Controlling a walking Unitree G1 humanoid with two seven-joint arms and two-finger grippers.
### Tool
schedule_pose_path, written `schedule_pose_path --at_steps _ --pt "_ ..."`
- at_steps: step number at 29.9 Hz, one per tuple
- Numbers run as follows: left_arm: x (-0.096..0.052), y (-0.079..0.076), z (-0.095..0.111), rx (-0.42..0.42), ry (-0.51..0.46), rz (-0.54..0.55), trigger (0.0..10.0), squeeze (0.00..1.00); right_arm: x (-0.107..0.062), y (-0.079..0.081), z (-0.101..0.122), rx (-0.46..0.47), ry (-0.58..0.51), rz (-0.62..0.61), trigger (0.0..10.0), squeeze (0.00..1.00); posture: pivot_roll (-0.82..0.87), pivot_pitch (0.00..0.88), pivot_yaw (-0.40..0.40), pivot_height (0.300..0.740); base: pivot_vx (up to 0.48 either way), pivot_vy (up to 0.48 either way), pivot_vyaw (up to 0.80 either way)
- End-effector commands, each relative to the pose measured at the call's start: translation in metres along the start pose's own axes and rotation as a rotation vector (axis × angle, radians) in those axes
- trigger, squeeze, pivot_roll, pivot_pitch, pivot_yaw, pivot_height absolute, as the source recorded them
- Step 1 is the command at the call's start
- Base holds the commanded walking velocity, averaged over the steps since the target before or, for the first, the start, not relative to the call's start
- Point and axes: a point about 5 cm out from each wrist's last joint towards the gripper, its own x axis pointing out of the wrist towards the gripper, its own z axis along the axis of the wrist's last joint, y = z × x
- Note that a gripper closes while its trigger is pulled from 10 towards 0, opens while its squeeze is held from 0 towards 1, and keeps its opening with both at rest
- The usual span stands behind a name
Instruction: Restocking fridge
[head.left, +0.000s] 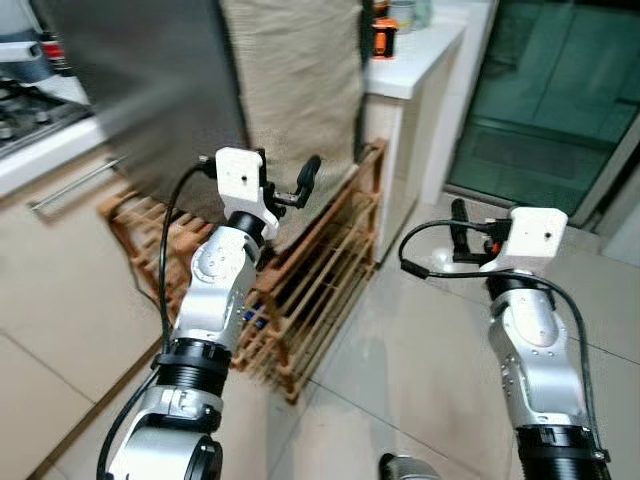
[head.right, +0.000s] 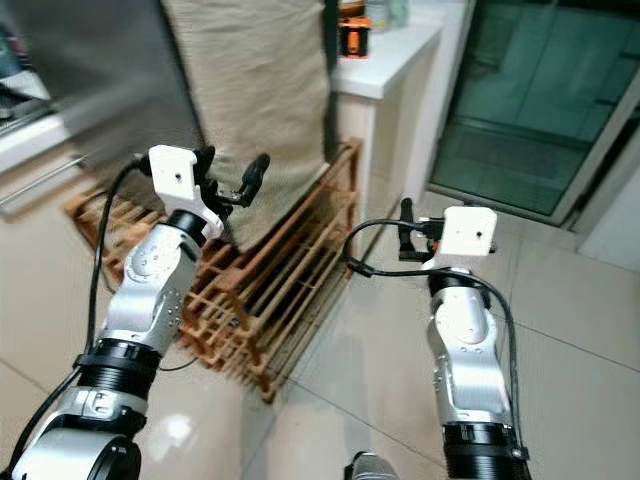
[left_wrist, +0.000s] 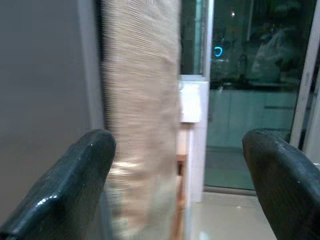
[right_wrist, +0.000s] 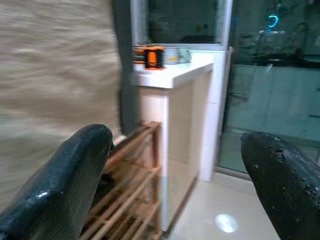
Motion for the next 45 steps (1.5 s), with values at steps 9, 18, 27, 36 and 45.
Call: schedule_pose_path --at_steps 9,18,27,36,45 --pt "0.007 -0.018 0.008 0.011 -0.03 -0.043 10.0 0.0 0.006 0.001 0.009 -0.036 -0.043 0.017 10.0 0.0 -0.17 0.0 0.074 0.74 0.0 0.0 0.0" --pt "-0.052 0.003 -0.019 0.056 0.104 -0.001 10.0 0.0 -0.041 -0.017 0.024 -0.071 -0.09 -0.008 10.0 0.0 -0.16 0.0 0.054 0.74 0.0 0.0 0.0" --pt "-0.086 0.002 0.0 0.016 0.046 0.046 10.0 0.0 -0.073 -0.031 0.025 -0.101 -0.077 -0.091 10.0 0.0 -0.17 0.0 0.041 0.74 0.042 0.0 0.0" --pt "-0.068 -0.011 0.019 -0.007 0.003 0.015 10.0 0.0 -0.07 -0.024 0.023 -0.087 -0.05 -0.071 10.0 0.0 -0.17 0.0 0.059 0.74 0.48 0.0 0.0" --pt "-0.057 -0.005 0.021 -0.059 0.024 0.074 10.0 0.0 -0.063 -0.016 0.022 -0.08 -0.044 -0.031 10.0 0.0 -0.16 0.0 0.059 0.74 0.48 0.0 0.0"
